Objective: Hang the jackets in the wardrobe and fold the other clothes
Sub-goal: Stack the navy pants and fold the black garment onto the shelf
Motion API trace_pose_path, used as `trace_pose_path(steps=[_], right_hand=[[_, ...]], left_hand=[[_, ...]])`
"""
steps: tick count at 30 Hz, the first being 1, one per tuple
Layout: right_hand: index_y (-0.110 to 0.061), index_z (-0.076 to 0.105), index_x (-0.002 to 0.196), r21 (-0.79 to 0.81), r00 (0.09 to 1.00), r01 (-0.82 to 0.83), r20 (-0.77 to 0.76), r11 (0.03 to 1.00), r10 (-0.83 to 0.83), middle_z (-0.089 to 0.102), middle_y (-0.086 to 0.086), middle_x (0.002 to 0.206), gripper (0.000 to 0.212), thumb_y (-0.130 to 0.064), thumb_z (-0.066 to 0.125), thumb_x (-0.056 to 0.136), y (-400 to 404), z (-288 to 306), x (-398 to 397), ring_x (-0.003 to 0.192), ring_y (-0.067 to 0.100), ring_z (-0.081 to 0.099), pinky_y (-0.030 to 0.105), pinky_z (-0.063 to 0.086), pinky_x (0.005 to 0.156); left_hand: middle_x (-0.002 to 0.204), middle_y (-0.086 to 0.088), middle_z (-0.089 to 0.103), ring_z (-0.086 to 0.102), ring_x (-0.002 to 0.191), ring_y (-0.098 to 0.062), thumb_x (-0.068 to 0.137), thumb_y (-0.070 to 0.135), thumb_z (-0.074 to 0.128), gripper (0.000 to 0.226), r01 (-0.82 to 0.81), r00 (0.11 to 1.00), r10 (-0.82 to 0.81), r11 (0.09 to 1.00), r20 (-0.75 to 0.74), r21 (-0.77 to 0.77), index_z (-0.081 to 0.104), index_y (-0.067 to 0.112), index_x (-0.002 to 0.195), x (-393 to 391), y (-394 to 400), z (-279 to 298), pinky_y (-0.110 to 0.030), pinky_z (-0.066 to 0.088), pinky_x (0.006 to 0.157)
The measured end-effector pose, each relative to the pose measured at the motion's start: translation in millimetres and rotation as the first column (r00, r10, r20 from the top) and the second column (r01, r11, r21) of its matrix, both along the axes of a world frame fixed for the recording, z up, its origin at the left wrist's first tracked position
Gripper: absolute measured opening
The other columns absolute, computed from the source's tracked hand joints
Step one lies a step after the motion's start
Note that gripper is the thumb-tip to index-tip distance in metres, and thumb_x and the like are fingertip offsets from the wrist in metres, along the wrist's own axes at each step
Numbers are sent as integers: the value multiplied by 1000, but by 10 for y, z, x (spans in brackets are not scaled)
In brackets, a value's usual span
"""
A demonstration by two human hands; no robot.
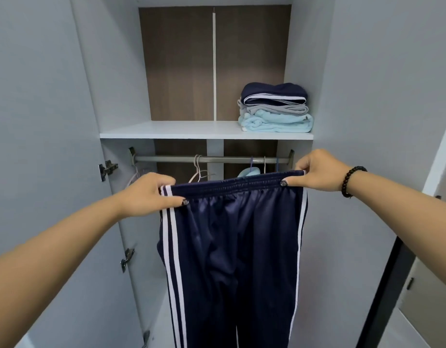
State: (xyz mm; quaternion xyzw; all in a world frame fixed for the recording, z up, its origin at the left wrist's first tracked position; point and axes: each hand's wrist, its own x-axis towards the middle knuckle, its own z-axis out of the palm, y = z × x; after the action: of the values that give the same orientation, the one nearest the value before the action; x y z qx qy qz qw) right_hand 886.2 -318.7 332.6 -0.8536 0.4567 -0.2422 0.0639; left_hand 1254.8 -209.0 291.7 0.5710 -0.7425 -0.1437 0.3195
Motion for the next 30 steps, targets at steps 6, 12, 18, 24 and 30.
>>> trace_pose_path(steps=[6, 12, 18, 24, 30], right_hand=[[-12, 48, 52, 31, 973, 155, 170, 987, -158, 50, 3, 55, 37, -24, 74, 75, 31, -30, 137, 56, 18, 48, 24, 40, 53], [-15, 41, 73, 125, 921, 313, 201, 942, -333, 54, 6, 77, 19, -12, 59, 75, 99, -123, 390, 62, 27, 54, 30, 43, 51], [-24, 56, 74, 167, 891, 62, 434, 984, -130, 57, -7, 75, 18, -7, 60, 81, 402, -114, 678, 61, 10, 53, 18, 40, 45], [-3, 64, 106, 378, 775, -350, 631, 857, 38, 65, 12, 96, 19, 2, 51, 92, 798, 102, 757, 85, 20, 64, 29, 58, 73], [-2, 57, 125, 375, 727, -472, 678, 798, 112, 64, 14, 107, 41, 14, 51, 88, 856, 138, 580, 96, 19, 64, 25, 56, 85]], left_hand=[[106, -26, 67, 65, 92, -29, 91, 4, 64, 22, -57, 860, 145, 980, -489, 190, 58, -2, 111, -192, -136, -97, -51, 47, 97], [95, -19, 73, 71, 78, -25, 94, 7, 59, 13, -63, 677, 230, 965, -699, 256, 68, -1, 100, -601, -282, -161, -31, 58, 68], [78, -8, 58, 54, 71, -20, 93, 23, 60, 24, -197, 872, 187, 980, -453, 25, 50, 14, 74, -1114, -307, -170, -30, 38, 66], [101, 7, 63, 63, 79, 5, 100, 32, 47, 8, -84, 861, 53, 996, -507, -39, 54, 31, 103, -1422, -276, -63, -12, 48, 65], [103, -6, 73, 70, 94, -20, 91, 40, 58, 33, 299, 593, -180, 954, -785, 7, 67, 17, 113, -1425, -192, 55, -33, 57, 81]])
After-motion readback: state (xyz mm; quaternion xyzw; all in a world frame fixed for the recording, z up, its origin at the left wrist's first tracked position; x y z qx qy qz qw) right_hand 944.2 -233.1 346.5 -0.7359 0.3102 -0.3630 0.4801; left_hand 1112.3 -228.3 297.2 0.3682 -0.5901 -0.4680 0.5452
